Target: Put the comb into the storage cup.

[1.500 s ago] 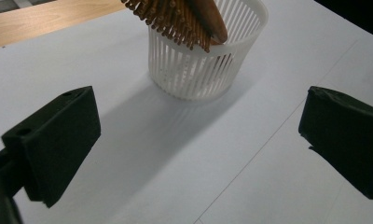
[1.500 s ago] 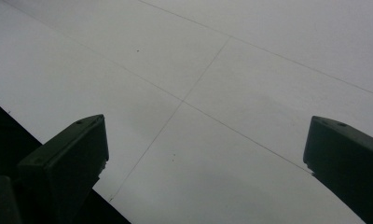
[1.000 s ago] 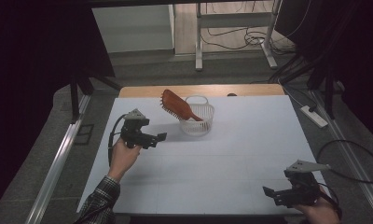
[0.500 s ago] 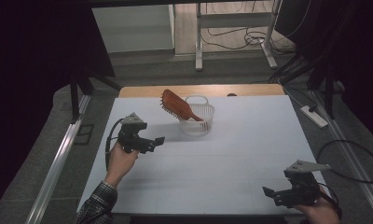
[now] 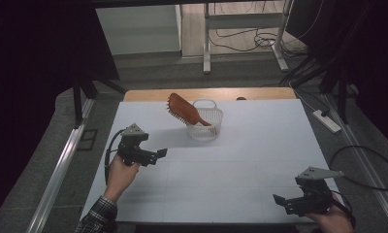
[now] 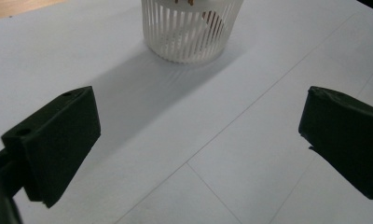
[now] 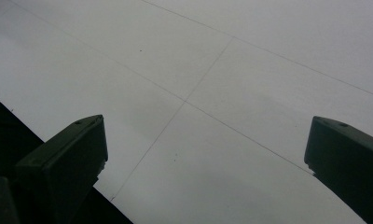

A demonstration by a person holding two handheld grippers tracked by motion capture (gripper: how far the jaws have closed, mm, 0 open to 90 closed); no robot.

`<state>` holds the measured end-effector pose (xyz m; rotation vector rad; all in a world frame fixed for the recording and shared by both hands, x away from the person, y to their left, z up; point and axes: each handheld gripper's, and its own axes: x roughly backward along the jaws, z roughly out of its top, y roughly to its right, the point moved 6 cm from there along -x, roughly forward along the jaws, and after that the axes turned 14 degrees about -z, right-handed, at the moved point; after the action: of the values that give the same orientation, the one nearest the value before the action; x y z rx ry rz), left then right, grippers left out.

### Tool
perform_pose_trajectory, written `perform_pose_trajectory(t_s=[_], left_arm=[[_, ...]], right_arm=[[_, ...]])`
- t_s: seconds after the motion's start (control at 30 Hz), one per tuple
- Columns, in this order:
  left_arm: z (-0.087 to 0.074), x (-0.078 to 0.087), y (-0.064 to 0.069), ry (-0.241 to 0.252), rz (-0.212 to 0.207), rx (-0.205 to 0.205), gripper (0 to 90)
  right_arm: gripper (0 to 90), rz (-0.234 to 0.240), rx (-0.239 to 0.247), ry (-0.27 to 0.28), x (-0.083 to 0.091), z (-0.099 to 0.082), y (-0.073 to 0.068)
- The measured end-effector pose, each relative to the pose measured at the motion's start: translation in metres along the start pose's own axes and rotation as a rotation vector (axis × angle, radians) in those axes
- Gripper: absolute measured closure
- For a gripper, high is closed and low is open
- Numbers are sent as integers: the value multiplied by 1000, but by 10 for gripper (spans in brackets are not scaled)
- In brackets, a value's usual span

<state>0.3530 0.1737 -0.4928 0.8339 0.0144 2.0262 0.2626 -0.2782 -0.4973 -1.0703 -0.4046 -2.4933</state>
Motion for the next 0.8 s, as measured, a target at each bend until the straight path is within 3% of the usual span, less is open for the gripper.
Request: perform_pose_trajectory(t_s=[0.8], left_arm=[[-24, 17, 9, -13, 9, 24, 0]], right_arm=[[0, -7, 2, -1, 0, 0, 0]])
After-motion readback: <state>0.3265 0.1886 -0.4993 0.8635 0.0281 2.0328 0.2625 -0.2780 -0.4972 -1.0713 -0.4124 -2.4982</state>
